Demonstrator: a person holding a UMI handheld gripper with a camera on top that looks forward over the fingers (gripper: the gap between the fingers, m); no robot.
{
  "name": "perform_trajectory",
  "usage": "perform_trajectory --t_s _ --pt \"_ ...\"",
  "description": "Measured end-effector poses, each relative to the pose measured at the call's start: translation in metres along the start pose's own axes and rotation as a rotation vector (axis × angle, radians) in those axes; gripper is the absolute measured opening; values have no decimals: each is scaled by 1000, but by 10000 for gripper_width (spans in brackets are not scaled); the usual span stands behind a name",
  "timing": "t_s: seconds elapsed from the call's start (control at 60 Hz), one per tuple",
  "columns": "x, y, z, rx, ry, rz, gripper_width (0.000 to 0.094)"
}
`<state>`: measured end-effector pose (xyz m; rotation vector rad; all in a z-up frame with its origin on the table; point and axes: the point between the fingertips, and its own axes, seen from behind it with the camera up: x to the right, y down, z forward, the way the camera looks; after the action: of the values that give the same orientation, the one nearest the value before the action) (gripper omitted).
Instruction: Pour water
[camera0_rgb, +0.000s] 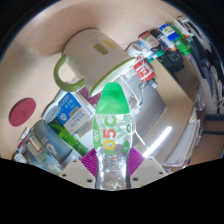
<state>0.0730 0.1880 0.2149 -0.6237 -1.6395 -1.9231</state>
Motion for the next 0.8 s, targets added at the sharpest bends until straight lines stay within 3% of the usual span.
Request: perform_trajectory --t_s 0.2,0.3,0.483,0.55,0.65,0.7,0.733,0.75,0.8 --pt "-2 -6 2 14 -23 -44 345" --pt "-4 1 2 -4 -27 114 345" --pt "-22 33 -6 -104 -53 980 345" --pt "-51 28 -16 -145 -99 1404 345" --pt "-65 4 -23 -101 -244 2022 345" --pt "-72 6 -27 -118 -288 2232 345" --pt "-89 -23 -34 -142 -279 2374 346" --pt "-91 -11 -29 -145 -334 2394 346" --pt "-106 -14 -33 -175 -337 2471 347"
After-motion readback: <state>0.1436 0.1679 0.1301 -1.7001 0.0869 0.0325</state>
